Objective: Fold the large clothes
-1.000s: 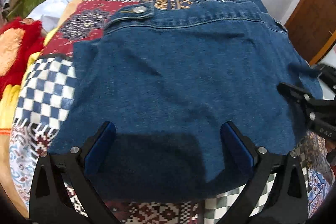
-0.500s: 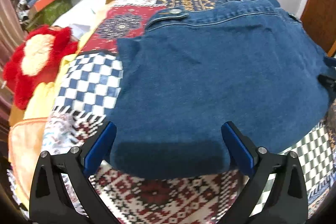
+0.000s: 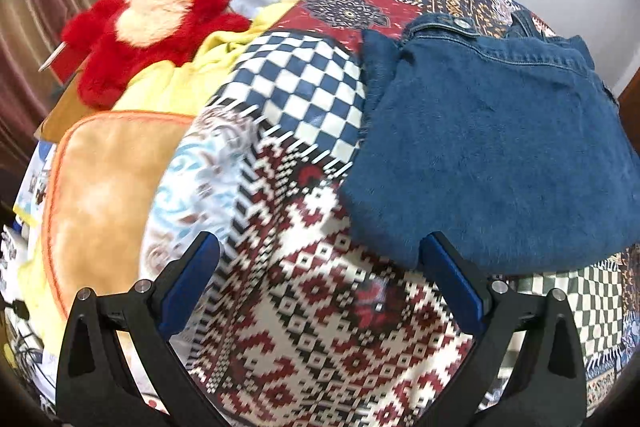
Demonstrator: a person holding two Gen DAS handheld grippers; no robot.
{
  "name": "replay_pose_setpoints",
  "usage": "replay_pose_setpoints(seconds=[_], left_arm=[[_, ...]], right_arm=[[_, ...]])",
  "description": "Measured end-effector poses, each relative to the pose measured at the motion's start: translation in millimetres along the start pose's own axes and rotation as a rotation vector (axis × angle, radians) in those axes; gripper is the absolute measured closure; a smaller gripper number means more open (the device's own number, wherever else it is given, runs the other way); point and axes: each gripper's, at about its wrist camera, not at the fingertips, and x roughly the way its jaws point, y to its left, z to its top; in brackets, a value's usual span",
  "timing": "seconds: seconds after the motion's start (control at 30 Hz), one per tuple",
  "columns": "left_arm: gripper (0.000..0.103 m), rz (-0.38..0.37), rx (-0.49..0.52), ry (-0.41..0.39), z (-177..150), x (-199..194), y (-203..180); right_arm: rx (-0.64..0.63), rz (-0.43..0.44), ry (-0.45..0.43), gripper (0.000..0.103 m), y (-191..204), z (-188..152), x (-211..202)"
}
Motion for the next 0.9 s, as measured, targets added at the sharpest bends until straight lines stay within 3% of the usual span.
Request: replay_pose_setpoints(seconds=[0.17, 0.3, 0.5, 0.67, 0.8, 0.9], left_arm=[[0.000, -0.047, -0.040, -0.039, -6, -26, -1], [0.000, -0.206, -0.134, -0.037, -8, -36, -6], [0.000, -0.408, -0.224, 0.047, -16, -20, -30], [0.000, -0.514, -0.284, 0.139, -24, 10, -44], [0.000, -0.647, -0.328, 0.216, -28, 34, -56], [0.000, -0.673, -0.336, 0.213, -23, 44, -64]], right_arm=[[-0.039, 0.001, -0.060, 0.011, 19, -4, -27], [-0.101, 0.029, -0.132, 0.010, 48, -5, -50], [-0.200, 0.116, -0.189, 0.010, 105, -1, -61], [-0.264, 0.131, -0.132, 0.010, 140, -2, -32], [-0.303, 0.119, -0.055, 0.010, 155, -7, 4], [-0.317, 0.111, 0.022, 0.010, 159, -13, 33]])
